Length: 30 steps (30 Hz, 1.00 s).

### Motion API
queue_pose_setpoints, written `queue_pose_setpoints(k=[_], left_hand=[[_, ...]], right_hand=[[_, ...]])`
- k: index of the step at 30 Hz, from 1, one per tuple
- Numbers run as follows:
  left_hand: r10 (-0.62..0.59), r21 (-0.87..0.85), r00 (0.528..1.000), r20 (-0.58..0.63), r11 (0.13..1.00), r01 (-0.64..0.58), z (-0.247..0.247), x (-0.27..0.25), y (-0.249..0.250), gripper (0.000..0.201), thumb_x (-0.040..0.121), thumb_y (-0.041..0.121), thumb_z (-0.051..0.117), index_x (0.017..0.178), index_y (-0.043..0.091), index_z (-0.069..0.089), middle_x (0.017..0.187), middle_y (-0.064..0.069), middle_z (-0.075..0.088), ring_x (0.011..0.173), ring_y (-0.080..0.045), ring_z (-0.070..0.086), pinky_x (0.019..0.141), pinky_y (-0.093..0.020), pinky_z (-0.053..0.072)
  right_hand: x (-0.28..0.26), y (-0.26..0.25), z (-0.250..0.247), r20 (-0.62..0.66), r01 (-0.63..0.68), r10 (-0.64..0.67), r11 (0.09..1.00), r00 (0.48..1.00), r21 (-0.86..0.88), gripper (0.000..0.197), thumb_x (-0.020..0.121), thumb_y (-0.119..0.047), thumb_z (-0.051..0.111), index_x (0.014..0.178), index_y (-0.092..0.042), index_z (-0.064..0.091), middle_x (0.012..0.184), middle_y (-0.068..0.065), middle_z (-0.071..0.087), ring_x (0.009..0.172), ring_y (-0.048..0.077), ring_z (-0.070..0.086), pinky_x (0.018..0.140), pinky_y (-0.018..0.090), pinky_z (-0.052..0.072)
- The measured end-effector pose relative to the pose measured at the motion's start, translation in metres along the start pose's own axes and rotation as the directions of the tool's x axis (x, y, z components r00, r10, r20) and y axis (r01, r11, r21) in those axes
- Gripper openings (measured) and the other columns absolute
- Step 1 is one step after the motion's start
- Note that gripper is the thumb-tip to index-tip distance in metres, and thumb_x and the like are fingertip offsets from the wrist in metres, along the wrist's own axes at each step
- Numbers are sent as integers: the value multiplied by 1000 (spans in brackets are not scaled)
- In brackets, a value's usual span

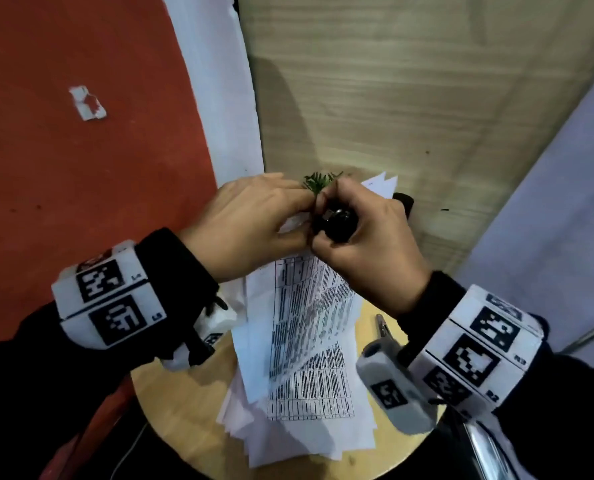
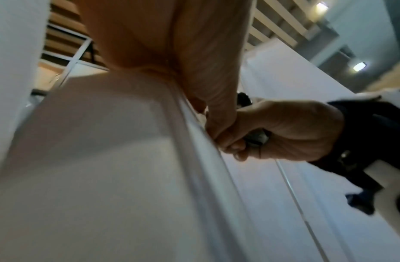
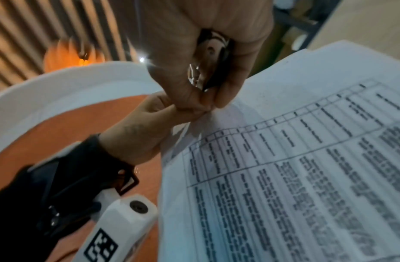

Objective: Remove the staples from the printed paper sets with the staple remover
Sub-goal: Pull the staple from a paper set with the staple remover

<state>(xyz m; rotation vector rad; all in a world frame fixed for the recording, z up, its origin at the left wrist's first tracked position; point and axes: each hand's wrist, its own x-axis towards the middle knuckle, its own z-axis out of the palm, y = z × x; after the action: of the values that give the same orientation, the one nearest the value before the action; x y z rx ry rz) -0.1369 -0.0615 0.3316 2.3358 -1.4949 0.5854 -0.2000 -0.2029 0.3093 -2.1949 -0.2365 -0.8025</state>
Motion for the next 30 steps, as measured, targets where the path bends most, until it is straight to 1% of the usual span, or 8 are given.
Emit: queue_pose_setpoints(k=[3, 6, 10, 15, 20, 23, 27, 30], left_hand=[[29, 49, 999, -16, 998, -28, 1, 1, 0, 23, 75, 32, 43, 71, 12, 54, 66, -3, 57, 62, -27, 57, 53, -25, 28], [4, 152, 995, -98, 988, 11, 8, 3, 3, 26, 82, 29, 43, 73, 10, 57, 67, -6, 57, 65, -28, 55, 47, -27, 36], [2, 184, 975, -224, 982, 40, 16, -1, 2, 30, 87, 28, 43, 81, 8, 63, 74, -6, 62, 76, -18, 41, 47, -33, 43], [-107, 92, 954, -280, 986, 138, 14, -1, 4, 26, 79, 31, 47, 77, 11, 64, 70, -3, 61, 71, -16, 42, 55, -27, 28], [-403, -406, 892, -206, 864, 297, 11, -6, -2, 34, 69, 43, 47, 73, 15, 66, 59, -3, 59, 55, -8, 46, 51, -23, 30], [-430, -411, 883, -188, 851, 327, 9, -12, -7, 26, 70, 44, 47, 73, 22, 61, 61, 3, 56, 57, -5, 49, 55, -28, 39], [-412, -371, 903, -117, 862, 346, 3, -15, -21, 35, 73, 46, 45, 80, 15, 59, 74, -8, 64, 72, -31, 60, 64, -47, 49], [-360, -436, 933, -19, 842, 316, -1, -15, -29, 33, 76, 43, 48, 83, 13, 61, 79, -14, 66, 74, -33, 61, 65, -46, 50]], right_hand=[[4, 0, -3, -10, 40, -40, 998, 999, -54, 19, 60, -20, 57, 75, -30, 48, 67, -9, 56, 66, 21, 57, 64, 38, 49], [8, 1, 3, -88, -165, 180, 974, 980, 154, 17, 57, -19, 58, 65, -31, 49, 62, -12, 57, 63, 12, 56, 66, 36, 52], [6, 1, 8, 12, -388, 477, 699, 879, 601, 29, 68, 5, 65, 66, -21, 53, 61, -5, 54, 50, 7, 50, 46, 22, 48], [5, -4, 19, 30, -357, 557, 487, 830, 797, 30, 76, 15, 58, 70, -14, 50, 54, -2, 47, 39, 2, 44, 44, 16, 42], [9, -7, 22, -222, -208, 506, 659, 834, 723, 19, 57, -7, 61, 69, -20, 54, 53, -13, 53, 49, 7, 49, 54, 30, 48], [9, 5, 15, -260, -231, 490, 733, 832, 640, 18, 56, -11, 59, 70, -21, 53, 55, -13, 54, 49, 7, 50, 57, 39, 51], [0, 26, 17, -210, -343, 472, 824, 856, 452, 17, 59, -13, 61, 66, -25, 52, 55, -18, 57, 55, 8, 51, 62, 49, 54], [-3, 39, 20, -179, -400, 471, 858, 864, 323, 26, 70, -3, 66, 67, -25, 52, 62, -13, 56, 59, 11, 53, 67, 42, 56]])
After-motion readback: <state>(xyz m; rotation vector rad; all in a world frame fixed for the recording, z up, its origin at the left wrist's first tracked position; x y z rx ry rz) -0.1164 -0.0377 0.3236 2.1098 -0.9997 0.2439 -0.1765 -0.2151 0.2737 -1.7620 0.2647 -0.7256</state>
